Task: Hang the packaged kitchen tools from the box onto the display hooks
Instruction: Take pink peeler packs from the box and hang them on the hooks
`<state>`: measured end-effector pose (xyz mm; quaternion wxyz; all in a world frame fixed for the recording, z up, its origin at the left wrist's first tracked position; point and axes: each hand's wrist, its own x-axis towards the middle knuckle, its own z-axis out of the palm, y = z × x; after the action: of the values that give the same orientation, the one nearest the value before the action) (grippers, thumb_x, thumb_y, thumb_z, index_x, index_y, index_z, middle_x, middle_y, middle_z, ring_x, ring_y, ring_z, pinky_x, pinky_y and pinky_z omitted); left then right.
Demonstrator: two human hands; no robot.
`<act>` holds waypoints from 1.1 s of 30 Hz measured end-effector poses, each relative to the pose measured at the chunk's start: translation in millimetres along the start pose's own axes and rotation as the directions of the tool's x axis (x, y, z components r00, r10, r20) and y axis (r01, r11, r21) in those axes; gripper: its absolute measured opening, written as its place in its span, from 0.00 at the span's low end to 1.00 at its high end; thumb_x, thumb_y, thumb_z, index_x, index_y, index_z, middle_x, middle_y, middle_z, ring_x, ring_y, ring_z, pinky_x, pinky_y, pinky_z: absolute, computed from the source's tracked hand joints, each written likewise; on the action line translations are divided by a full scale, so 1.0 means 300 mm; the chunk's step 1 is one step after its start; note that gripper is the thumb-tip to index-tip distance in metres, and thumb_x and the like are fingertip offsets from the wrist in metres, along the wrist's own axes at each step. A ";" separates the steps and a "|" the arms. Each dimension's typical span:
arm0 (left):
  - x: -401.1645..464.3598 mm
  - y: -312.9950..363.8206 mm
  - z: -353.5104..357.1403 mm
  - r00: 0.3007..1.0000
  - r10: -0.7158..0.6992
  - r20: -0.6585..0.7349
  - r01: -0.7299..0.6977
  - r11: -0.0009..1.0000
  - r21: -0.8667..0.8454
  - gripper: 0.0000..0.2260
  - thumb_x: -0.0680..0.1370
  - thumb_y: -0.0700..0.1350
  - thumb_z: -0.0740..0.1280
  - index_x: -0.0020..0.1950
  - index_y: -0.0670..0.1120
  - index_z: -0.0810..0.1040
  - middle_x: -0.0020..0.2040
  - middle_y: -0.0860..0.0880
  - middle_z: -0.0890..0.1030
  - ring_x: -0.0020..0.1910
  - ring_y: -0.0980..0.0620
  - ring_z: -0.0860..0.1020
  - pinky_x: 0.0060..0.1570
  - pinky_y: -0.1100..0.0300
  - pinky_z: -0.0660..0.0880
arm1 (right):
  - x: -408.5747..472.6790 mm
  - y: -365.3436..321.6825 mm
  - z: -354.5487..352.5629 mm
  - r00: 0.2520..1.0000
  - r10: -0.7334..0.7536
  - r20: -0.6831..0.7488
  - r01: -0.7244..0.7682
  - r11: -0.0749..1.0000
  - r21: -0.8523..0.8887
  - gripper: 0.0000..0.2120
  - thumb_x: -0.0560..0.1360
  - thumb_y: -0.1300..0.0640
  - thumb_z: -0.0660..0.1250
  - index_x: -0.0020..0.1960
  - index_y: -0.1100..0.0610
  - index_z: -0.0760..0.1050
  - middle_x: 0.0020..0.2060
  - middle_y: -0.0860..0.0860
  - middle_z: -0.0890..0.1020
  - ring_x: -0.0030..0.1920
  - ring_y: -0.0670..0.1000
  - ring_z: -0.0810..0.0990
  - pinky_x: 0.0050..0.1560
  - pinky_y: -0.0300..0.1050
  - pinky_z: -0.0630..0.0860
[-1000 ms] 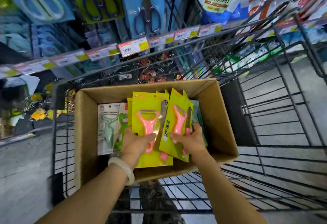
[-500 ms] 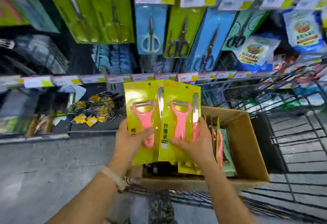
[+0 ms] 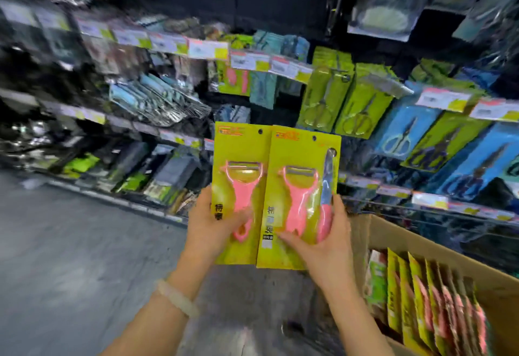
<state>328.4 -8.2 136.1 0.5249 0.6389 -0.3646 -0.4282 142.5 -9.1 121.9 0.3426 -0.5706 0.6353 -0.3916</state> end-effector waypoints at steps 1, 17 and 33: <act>0.004 0.015 -0.052 1.000 0.012 -0.024 -0.012 1.000 -0.007 0.19 0.63 0.39 0.80 0.48 0.50 0.76 0.44 0.45 0.83 0.44 0.44 0.80 0.50 0.44 0.77 | -0.002 -0.039 0.038 1.000 -0.009 0.012 0.009 1.000 0.016 0.58 0.57 0.50 0.82 0.77 0.51 0.51 0.71 0.48 0.62 0.70 0.46 0.61 0.62 0.35 0.57; 0.256 0.361 -0.293 0.951 0.277 -0.136 -0.285 0.958 -0.040 0.23 0.67 0.43 0.77 0.59 0.50 0.75 0.52 0.53 0.82 0.55 0.53 0.78 0.62 0.47 0.72 | 0.250 -0.522 0.211 0.967 -0.253 0.038 0.249 0.964 0.091 0.59 0.58 0.45 0.80 0.77 0.45 0.45 0.72 0.43 0.56 0.72 0.47 0.58 0.70 0.50 0.59; 0.638 0.732 -0.059 0.889 0.455 -0.054 -0.458 0.880 -0.125 0.27 0.59 0.51 0.77 0.57 0.52 0.76 0.52 0.53 0.83 0.52 0.52 0.81 0.57 0.43 0.75 | 0.686 -0.748 0.068 0.912 -0.358 -0.201 0.375 0.925 0.052 0.58 0.58 0.43 0.79 0.76 0.44 0.45 0.68 0.42 0.57 0.65 0.41 0.60 0.68 0.46 0.61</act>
<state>411.6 -217.3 321.9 0.6568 0.5032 -0.4693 -0.3086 239.5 -225.1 314.4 0.2268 -0.6244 0.5281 -0.5290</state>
